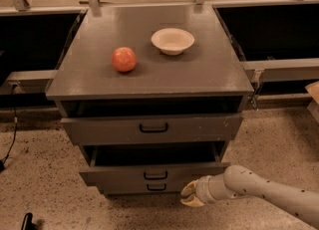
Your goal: Close middle drawer
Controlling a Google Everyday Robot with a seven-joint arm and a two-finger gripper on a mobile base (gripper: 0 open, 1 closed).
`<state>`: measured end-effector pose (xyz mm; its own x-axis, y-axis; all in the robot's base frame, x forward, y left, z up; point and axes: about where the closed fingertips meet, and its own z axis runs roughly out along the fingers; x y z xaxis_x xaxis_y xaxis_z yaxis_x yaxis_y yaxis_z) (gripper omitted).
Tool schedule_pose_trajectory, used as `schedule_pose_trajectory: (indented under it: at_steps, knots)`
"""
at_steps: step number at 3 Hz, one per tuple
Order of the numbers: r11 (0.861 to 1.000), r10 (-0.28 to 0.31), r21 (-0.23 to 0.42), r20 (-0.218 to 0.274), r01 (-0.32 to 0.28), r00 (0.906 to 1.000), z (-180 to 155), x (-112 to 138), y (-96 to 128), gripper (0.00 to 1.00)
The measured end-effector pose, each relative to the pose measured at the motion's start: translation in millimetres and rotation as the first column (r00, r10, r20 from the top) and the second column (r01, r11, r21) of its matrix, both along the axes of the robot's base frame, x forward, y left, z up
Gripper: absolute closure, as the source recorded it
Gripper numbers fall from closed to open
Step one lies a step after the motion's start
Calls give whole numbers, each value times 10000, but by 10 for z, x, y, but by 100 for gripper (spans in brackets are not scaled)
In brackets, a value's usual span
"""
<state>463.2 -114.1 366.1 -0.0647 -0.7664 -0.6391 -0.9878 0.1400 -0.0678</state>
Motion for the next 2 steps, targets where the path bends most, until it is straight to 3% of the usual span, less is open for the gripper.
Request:
schedule_pose_trajectory:
  at_steps: [1, 2]
  knots:
    - [9981, -448, 436, 346, 433, 9984, -20, 147, -39, 70]
    - [9938, -1005, 536, 469, 979, 9938, -57, 280, -48, 47]
